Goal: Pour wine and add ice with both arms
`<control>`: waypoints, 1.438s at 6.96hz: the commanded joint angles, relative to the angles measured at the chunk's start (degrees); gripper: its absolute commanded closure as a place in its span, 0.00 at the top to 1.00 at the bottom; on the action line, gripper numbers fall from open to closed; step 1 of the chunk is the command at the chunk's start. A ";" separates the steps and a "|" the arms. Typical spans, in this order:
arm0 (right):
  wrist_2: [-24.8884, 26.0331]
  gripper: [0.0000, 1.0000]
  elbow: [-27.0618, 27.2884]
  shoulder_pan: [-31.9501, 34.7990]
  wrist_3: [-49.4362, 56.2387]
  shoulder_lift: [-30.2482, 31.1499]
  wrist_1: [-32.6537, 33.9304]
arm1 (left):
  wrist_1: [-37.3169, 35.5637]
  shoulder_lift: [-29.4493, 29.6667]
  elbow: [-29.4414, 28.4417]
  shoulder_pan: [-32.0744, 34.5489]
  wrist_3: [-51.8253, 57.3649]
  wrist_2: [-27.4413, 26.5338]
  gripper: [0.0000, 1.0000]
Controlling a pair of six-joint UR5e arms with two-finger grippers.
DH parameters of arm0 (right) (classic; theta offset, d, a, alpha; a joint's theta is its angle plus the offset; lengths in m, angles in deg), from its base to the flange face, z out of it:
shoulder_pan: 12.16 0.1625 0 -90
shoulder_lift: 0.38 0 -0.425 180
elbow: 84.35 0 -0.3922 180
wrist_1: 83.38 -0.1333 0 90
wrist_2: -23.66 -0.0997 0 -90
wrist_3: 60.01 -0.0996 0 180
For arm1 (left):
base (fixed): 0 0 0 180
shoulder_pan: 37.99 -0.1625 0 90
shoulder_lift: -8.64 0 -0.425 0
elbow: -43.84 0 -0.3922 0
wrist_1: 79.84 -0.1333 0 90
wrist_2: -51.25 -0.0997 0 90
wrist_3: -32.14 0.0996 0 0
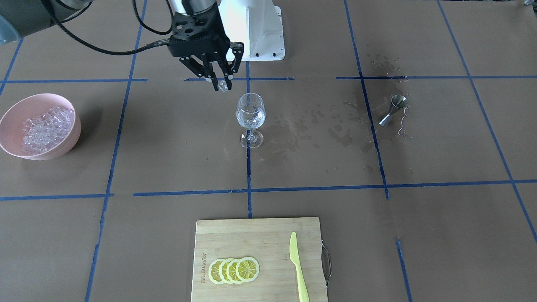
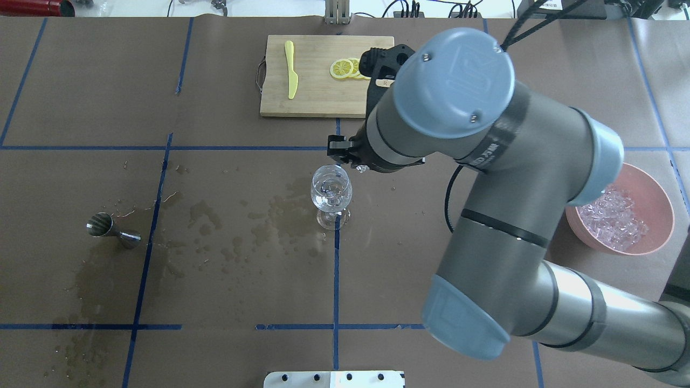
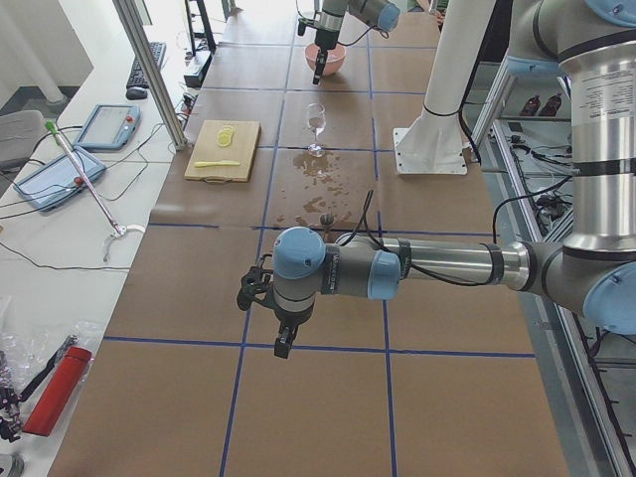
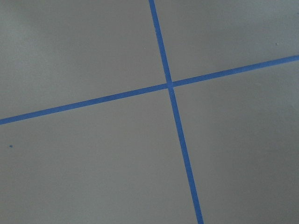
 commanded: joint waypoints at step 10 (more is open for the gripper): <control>6.43 1.00 -10.56 -4.16 -2.49 -7.02 3.94 | 0.02 0.00 -0.06 -0.04 0.11 -0.09 1.00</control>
